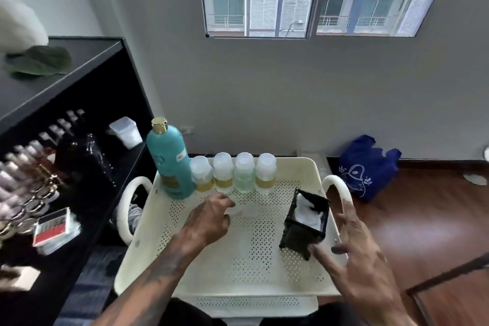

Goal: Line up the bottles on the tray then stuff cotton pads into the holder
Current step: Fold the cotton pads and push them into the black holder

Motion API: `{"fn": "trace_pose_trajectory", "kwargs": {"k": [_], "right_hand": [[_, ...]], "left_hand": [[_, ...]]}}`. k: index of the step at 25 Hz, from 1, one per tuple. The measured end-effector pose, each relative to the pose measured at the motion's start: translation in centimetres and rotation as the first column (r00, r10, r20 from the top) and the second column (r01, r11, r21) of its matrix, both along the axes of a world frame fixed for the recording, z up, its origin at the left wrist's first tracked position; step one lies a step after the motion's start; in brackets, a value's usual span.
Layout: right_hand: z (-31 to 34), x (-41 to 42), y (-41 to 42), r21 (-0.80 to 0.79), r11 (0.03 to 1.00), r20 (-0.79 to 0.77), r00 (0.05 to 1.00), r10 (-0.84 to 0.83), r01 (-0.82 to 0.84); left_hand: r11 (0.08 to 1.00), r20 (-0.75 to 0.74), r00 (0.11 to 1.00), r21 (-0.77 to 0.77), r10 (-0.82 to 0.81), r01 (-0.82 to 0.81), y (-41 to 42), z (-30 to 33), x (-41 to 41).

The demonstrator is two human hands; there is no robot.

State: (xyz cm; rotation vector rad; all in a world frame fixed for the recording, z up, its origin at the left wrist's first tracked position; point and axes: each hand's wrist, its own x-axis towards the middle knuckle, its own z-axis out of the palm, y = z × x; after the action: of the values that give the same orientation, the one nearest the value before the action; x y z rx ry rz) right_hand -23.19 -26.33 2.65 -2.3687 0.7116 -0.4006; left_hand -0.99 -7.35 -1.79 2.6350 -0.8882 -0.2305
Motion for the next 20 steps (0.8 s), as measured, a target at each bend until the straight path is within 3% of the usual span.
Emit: {"fn": "trace_pose_trajectory", "kwargs": {"k": [2, 4, 7, 9, 11, 16, 20], "right_hand": [[0.2, -1.1, 1.9, -0.118, 0.990, 0.250, 0.967, -0.044, 0.076], [0.2, -1.0, 4.1, -0.163, 0.987, 0.323, 0.945, 0.060, -0.007], [-2.1, 0.6, 6.9, -0.090, 0.977, 0.173, 0.964, 0.204, -0.191], [-4.0, 2.5, 8.1, 0.038, 0.970, -0.006, 0.971, 0.240, -0.240], [-5.5, 5.3, 8.7, 0.030, 0.966, -0.144, 0.956, 0.257, -0.255], [-7.6, 14.1, 8.5, -0.090, 0.975, -0.225, 0.958, 0.178, -0.203], [-9.3, 15.9, 8.2, -0.152, 0.981, -0.291, 0.954, 0.072, -0.121]], "left_hand": [[1.000, -0.019, 1.000, 0.016, -0.001, 0.002, -0.2, -2.0, 0.9], [1.000, -0.004, 1.000, 0.016, 0.019, -0.019, 0.3, -3.2, 1.1], [1.000, 0.077, 0.997, -0.015, 0.028, -0.027, 1.9, -4.3, 0.6], [0.999, 0.103, 0.994, -0.032, 0.042, -0.039, 3.2, -4.5, 0.0], [0.996, 0.087, 0.993, -0.051, 0.082, -0.078, 4.5, -4.4, -0.7], [0.982, 0.043, 0.985, -0.094, 0.167, -0.162, 7.5, -4.9, -2.6], [0.975, 0.047, 0.979, -0.113, 0.199, -0.193, 7.6, -5.2, -3.0]]}}
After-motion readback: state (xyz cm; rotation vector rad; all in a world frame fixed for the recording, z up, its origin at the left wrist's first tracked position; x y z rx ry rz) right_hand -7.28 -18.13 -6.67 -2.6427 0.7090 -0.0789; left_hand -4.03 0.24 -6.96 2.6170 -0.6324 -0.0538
